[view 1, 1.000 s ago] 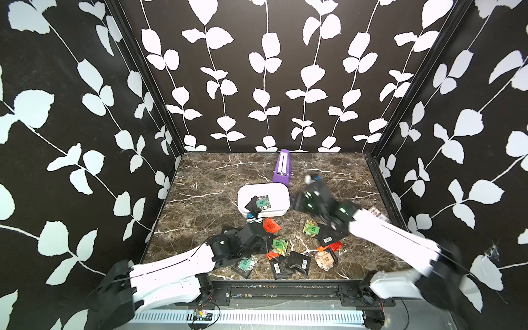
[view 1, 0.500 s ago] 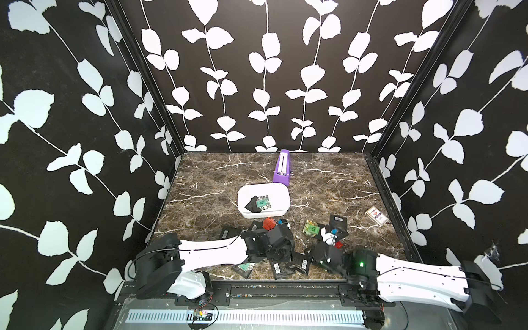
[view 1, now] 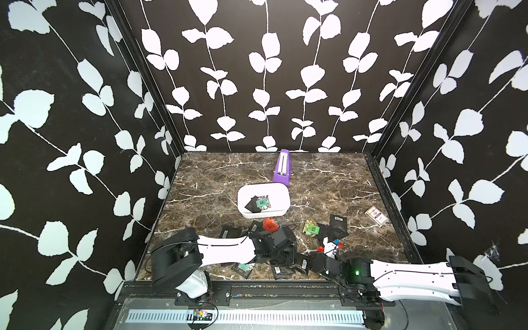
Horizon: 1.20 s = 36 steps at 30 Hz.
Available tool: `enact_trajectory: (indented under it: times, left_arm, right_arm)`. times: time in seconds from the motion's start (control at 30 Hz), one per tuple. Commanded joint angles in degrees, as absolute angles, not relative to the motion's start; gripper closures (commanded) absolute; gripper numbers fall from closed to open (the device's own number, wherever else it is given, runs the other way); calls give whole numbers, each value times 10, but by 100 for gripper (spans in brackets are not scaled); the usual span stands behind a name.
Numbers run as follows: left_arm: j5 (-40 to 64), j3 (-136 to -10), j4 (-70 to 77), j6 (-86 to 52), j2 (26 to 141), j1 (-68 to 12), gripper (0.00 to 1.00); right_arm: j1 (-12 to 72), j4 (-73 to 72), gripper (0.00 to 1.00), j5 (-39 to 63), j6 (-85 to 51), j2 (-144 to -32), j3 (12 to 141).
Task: Put the tea bags into the storage box
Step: Pick up the tea bag from the center of the board.
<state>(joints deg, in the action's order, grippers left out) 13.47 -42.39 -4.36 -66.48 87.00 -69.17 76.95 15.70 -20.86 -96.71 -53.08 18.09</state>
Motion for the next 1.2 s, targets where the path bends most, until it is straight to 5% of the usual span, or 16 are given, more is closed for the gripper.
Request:
enact_trajectory:
  times: [0.0, 1.17]
  left_arm:
    - [147, -423, -45, -677, 878, -684, 100]
    - [140, -425, -83, -646, 934, -665, 100]
  right_arm:
    - [775, 139, 64, -225, -985, -530, 164]
    - [778, 75, 59, -228, -1005, -589, 139]
